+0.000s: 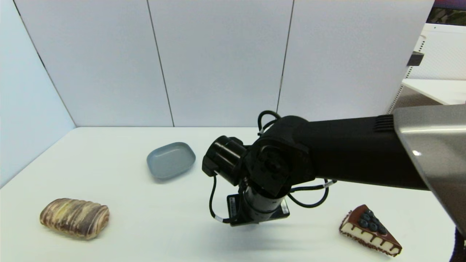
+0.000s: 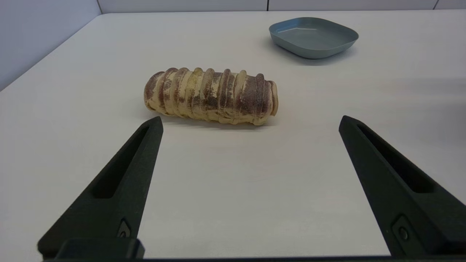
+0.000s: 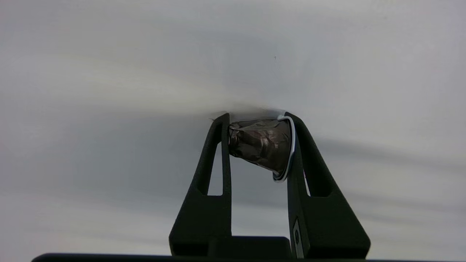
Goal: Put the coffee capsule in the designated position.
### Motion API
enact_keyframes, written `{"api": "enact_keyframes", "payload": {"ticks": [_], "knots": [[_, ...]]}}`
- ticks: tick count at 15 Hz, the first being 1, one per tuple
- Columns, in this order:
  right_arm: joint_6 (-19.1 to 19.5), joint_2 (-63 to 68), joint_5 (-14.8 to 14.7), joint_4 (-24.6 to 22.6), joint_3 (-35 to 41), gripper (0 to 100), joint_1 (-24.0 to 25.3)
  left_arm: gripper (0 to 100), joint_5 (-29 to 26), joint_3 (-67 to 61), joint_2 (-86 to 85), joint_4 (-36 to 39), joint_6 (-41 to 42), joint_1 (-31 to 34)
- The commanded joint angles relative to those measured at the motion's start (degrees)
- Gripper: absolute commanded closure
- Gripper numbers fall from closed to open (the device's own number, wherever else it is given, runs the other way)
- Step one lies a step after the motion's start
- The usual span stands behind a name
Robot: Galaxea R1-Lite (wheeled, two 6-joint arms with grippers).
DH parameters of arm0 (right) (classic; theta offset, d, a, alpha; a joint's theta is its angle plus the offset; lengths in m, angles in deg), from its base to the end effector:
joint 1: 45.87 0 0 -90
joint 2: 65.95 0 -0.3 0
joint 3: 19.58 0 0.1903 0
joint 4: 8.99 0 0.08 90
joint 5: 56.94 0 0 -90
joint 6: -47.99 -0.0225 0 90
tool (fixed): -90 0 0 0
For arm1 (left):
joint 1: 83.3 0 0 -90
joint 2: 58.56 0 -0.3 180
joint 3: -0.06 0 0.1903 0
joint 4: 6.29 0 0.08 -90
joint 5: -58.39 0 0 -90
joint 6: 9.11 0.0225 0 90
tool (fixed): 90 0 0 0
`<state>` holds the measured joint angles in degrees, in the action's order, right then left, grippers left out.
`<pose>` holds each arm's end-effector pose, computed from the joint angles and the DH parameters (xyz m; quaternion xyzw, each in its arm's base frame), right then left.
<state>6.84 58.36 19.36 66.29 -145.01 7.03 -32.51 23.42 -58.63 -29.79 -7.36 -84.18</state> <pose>0.2378 0.3056 0.1535 -0.0458 0.5658 0.0735 0.8200 -0.0229 0.0000 0.0752 0.0153 0.0004 -0.0155 0.9998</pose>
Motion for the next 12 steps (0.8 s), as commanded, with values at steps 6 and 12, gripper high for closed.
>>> {"api": "enact_keyframes", "payload": {"ticks": [6, 12], "knots": [[15.05, -19.98, 1.56, -1.03, -7.54, 100, -23.19, 0, 0.02, 0.0, 0.07, -0.04, 0.0, 0.0], [34.04, -19.28, 15.01, -3.14, -5.69, 100, -47.27, 0, 0.02, 0.0, -0.01, -0.04, 0.0, 0.0]]}}
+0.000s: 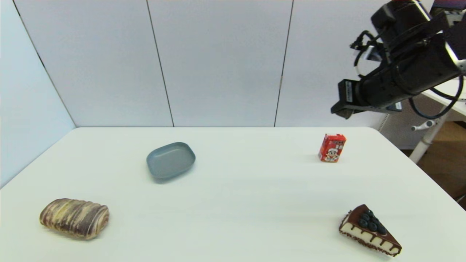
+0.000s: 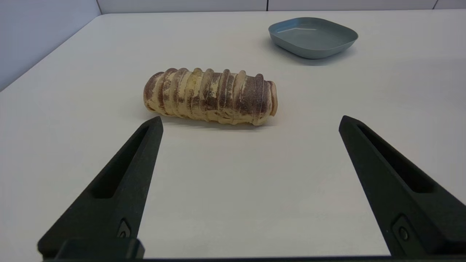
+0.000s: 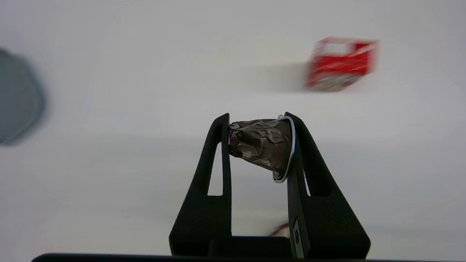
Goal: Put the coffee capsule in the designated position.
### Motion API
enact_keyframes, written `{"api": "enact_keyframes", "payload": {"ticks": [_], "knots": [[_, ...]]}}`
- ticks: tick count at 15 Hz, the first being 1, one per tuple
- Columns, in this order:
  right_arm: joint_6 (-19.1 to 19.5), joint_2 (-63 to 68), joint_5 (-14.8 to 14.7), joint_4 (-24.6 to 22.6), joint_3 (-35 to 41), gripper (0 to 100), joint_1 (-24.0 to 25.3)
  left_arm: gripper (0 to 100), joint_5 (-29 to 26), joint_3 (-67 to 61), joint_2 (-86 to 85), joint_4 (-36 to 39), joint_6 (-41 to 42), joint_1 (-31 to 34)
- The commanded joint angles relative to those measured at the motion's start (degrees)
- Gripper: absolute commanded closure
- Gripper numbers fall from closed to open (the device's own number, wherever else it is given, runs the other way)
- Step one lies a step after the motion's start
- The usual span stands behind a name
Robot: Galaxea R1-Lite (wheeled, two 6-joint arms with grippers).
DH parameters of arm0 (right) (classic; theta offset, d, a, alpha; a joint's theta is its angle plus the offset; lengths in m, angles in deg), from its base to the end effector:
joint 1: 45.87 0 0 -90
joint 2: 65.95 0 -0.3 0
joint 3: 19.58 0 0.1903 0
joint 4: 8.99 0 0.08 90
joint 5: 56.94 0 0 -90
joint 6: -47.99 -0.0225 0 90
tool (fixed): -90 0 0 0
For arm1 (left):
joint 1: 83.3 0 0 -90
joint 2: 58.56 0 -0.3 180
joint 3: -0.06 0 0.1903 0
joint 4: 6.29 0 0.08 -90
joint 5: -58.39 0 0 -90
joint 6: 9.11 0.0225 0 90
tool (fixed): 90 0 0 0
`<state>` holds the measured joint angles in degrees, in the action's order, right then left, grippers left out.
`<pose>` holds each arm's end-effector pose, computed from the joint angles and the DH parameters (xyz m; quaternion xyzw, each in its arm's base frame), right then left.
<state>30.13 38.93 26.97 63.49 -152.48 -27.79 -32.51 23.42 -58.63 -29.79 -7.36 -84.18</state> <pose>0.3031 0.0965 0.3076 0.0647 0.3805 0.0381 0.9217 -0.0229 0.0000 0.0752 0.0153 0.0004 -0.0155 0.9998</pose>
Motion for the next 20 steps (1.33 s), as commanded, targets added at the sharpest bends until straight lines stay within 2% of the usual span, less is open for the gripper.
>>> {"api": "enact_keyframes", "payload": {"ticks": [1, 2, 4, 5, 13, 20], "knots": [[12.41, 1.3, 8.63, -1.04, 1.87, 100, -14.74, 0, 0.02, 0.0, -0.01, -0.04, 0.0, 0.0], [13.82, 3.14, 9.25, -4.03, 1.87, 100, -17.29, 0, 0.02, 0.0, 0.07, 0.05, 0.0, 0.0], [14.26, 7.18, 9.34, -9.04, 2.04, 100, -19.31, 0, 0.02, 0.0, -0.01, -0.04, 0.0, 0.0], [14.26, 8.77, 9.34, -9.57, 2.39, 100, -19.84, 0, 0.02, 0.0, 0.07, -0.04, 0.0, 0.0], [16.72, 13.16, 8.81, -9.92, 8.19, 100, -22.12, 0, 0.02, 0.0, 0.07, 0.05, 0.0, 0.0], [16.63, 15.8, 8.72, -10.09, 8.19, 100, -22.21, 0, 0.02, 0.0, 0.07, 0.05, 0.0, 0.0]]}}
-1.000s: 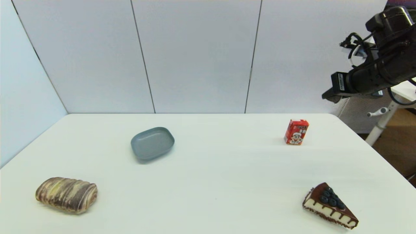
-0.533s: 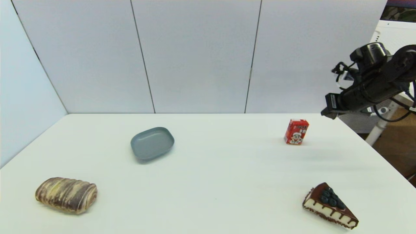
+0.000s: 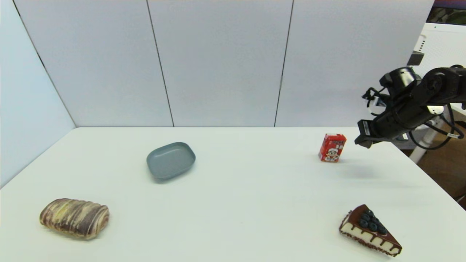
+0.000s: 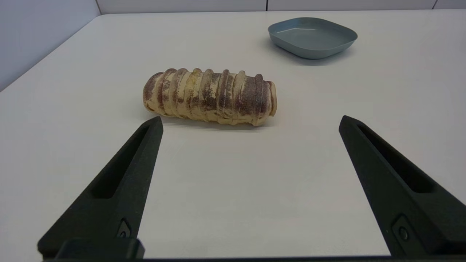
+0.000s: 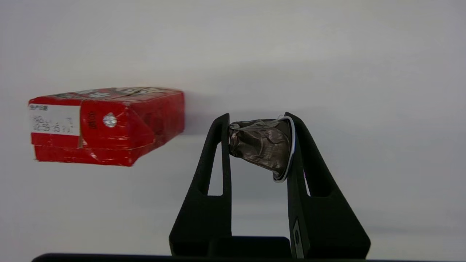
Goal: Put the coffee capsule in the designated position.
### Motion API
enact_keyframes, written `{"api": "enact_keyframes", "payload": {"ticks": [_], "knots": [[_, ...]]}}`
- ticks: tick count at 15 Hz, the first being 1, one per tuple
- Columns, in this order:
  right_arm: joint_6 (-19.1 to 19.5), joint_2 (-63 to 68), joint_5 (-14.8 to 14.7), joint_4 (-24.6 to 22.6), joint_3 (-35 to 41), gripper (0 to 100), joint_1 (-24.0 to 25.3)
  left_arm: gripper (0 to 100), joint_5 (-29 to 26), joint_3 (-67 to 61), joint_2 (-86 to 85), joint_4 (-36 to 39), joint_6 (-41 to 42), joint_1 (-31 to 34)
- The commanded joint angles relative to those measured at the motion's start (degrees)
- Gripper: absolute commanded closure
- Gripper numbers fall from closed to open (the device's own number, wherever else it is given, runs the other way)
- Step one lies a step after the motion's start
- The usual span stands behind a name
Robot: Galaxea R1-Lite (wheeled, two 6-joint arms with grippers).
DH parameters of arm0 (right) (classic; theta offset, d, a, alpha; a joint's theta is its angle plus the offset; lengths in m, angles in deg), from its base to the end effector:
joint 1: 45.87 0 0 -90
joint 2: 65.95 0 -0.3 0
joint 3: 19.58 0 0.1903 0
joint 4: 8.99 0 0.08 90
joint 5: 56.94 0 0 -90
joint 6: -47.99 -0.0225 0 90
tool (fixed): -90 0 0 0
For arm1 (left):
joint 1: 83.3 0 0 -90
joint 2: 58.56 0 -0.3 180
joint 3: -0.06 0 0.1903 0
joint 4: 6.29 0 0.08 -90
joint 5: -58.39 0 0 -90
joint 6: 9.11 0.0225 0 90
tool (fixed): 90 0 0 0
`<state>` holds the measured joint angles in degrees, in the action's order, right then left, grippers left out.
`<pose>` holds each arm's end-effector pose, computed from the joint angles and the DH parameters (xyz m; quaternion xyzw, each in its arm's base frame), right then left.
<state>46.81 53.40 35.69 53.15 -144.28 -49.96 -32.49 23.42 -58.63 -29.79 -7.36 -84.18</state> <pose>0.3917 -0.0270 0.1935 0.0369 0.4746 -0.0161 0.8793 -0.0229 0.0000 0.0752 0.0153 0.0004 -0.0154 0.9998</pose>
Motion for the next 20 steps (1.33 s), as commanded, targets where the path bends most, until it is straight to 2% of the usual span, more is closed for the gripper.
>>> {"api": "enact_keyframes", "payload": {"ticks": [1, 8, 9, 15, 17, 20], "knots": [[-0.05, 1.59, 0.0, 0.33, -0.01, 100, -0.03, 0, 0.0, 0.0, -0.01, -0.04, 0.0, 0.0], [-0.4, 2.29, 0.18, 0.25, -0.01, 100, -0.03, 0, 0.0, 0.0, -0.01, 0.05, 0.0, 0.0], [-0.4, 2.47, 0.18, 0.25, -0.36, 0, -0.03, 0, 0.0, 0.0, -0.01, -0.04, 0.0, 0.0], [-0.49, 1.77, 0.09, -0.46, -0.54, 0, -0.03, 0, 0.0, 0.0, -0.01, -0.04, 0.0, 0.0], [-0.4, -1.57, 1.67, -2.57, -0.1, 0, -0.83, 0, 0.0, 0.0, 0.07, -0.04, 0.0, 0.0], [-0.66, -8.87, 4.4, -2.74, 0.17, 0, -1.09, 0, 0.0, 0.0, 0.07, -0.04, 0.0, 0.0]]}}
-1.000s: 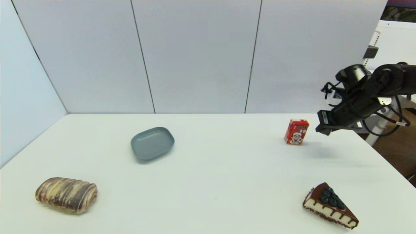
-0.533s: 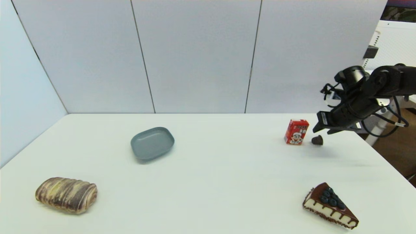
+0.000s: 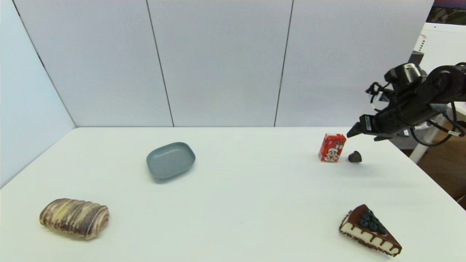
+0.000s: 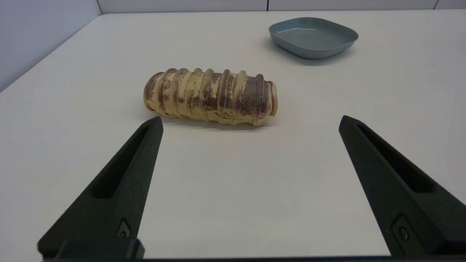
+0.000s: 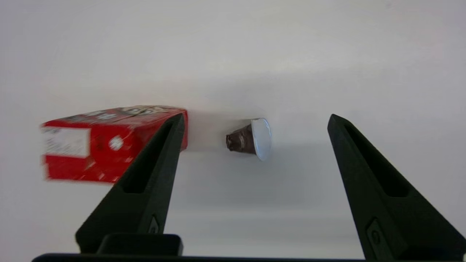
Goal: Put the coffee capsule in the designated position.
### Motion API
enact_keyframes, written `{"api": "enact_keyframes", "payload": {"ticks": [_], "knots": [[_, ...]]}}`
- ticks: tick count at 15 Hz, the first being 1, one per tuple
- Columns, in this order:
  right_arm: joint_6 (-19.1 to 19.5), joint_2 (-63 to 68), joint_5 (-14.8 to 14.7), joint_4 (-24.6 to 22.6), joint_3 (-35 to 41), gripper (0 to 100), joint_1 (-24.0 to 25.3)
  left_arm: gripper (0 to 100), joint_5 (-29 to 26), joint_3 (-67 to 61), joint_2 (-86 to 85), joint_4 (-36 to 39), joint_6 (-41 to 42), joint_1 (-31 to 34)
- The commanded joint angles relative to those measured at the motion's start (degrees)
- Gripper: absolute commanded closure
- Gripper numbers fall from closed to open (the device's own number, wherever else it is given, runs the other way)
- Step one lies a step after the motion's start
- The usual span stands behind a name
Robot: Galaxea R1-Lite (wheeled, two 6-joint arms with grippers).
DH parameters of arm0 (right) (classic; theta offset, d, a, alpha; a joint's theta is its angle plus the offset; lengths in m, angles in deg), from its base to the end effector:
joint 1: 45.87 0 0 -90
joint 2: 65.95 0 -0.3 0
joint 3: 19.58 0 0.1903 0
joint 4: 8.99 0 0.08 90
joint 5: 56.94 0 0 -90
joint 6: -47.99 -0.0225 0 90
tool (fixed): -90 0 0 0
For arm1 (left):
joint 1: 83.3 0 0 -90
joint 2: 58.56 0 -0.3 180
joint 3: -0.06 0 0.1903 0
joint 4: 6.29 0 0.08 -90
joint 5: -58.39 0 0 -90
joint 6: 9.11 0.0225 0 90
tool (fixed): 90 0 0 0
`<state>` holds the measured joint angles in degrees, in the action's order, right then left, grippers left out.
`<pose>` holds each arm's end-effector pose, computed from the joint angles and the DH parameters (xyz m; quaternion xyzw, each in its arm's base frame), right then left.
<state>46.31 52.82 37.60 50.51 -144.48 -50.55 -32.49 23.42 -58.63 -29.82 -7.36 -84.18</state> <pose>0.3935 -0.0304 0.2011 0.0492 0.4476 -0.0077 0.8929 -0.0229 0.0000 0.0751 0.0153 0.0006 -0.0154 0.9998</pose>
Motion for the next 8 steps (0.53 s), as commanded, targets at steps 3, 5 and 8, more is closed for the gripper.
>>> {"api": "enact_keyframes", "payload": {"ticks": [3, 5, 8], "knots": [[-0.16, -18.49, 8.37, -0.1, 1.96, 0, -0.42, 0, 0.0, 0.0, -0.01, -0.02, 0.0, 0.0], [-0.25, -26.66, 9.34, -0.1, 5.65, 0, 0.73, 0, 0.0, 0.0, -0.01, -0.02, 0.0, 0.0], [0.19, -42.57, 11.36, -0.27, 19.18, 0, 3.63, 0, 0.0, 0.0, -0.01, 0.07, 0.0, 0.0]]}}
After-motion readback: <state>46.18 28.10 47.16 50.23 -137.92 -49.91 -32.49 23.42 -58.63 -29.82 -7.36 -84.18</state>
